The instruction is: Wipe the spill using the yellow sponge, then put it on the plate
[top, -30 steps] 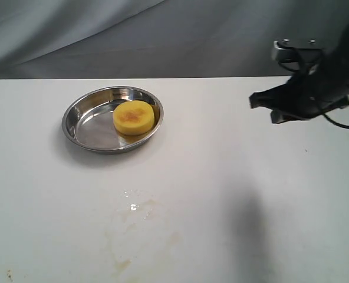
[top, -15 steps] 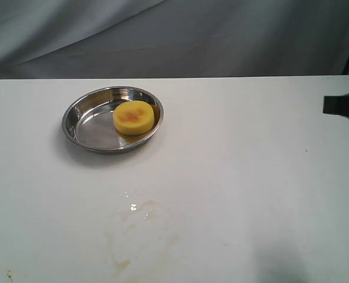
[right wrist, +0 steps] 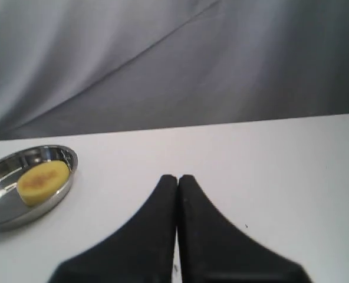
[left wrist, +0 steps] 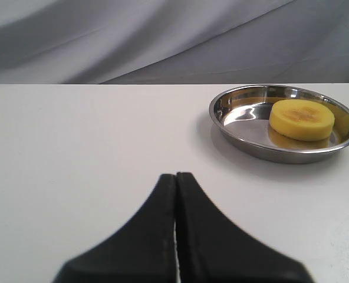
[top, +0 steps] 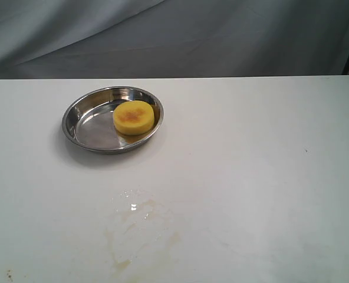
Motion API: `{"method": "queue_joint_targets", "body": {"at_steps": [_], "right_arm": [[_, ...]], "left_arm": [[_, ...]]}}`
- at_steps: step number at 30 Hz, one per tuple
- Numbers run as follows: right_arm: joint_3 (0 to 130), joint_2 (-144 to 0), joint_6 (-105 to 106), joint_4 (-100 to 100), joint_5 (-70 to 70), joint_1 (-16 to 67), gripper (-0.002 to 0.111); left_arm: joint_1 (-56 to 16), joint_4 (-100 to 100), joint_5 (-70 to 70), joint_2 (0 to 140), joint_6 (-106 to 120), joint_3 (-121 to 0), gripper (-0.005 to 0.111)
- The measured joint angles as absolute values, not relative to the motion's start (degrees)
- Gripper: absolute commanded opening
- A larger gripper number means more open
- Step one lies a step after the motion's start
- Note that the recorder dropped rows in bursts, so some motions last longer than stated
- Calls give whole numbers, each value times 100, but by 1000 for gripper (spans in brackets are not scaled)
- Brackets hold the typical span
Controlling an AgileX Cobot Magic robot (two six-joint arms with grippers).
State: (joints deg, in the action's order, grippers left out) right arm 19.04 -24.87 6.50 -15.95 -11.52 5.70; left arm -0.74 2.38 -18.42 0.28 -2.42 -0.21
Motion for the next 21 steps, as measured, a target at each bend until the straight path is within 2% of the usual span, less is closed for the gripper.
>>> {"method": "queue_joint_targets", "body": {"at_steps": [7,21], "right_arm": [[1892,-1908,626,-1595,-1152,570,0],[1748,-1854,615,-1595,-1105,570,0]], "left_arm": [[-74,238,-1842,28,-242,-21,0],[-74,238,-1842,28,-242,-21,0]]}}
